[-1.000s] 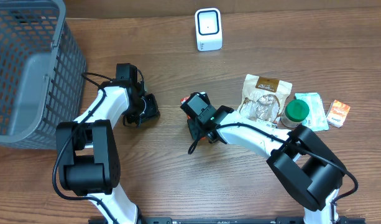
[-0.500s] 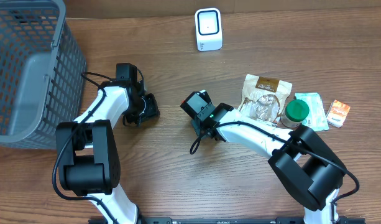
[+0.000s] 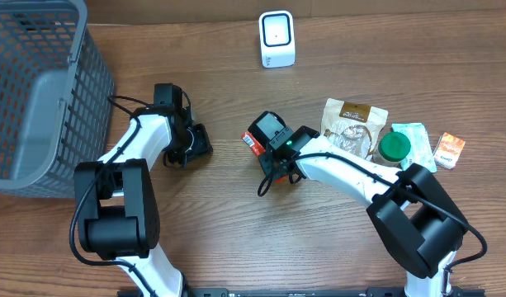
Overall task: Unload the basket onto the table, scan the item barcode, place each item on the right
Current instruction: 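Move the right gripper to the red wrapper and grasp its end, then lift the red wrapper to the white scanner with the right gripper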
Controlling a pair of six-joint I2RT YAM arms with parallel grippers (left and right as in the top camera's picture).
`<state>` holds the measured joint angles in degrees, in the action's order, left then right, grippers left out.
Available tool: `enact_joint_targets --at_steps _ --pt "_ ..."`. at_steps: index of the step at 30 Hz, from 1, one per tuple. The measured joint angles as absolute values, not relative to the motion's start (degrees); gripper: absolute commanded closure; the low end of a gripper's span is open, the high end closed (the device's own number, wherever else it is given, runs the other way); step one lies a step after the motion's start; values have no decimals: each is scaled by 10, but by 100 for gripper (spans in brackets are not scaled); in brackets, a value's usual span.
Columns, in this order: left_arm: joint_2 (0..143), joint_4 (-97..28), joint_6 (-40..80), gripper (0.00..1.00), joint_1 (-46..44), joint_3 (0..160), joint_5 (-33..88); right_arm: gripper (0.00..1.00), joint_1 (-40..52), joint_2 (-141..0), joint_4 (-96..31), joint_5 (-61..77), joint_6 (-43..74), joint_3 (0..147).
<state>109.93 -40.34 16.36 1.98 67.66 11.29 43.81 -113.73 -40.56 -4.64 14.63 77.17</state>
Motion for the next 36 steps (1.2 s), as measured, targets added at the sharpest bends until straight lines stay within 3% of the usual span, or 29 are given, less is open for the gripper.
enact_joint_targets --at_steps 7,22,25,26,27,36 --pt "1099 -401 164 57 20 677 113 65 438 -1137 -403 -23 109 762" --pt "1099 -401 165 57 20 677 113 66 438 -1147 -385 -23 89 742" --pt "1099 -401 165 57 20 677 113 79 438 -1144 -364 -24 88 731" --pt "1099 -401 165 56 20 677 113 91 438 -1142 -355 -25 87 726" --pt "1099 -401 165 56 20 677 113 96 437 -1141 -348 -27 87 722" --pt "1099 -401 165 57 20 677 113 96 435 -1137 -374 -52 87 729"
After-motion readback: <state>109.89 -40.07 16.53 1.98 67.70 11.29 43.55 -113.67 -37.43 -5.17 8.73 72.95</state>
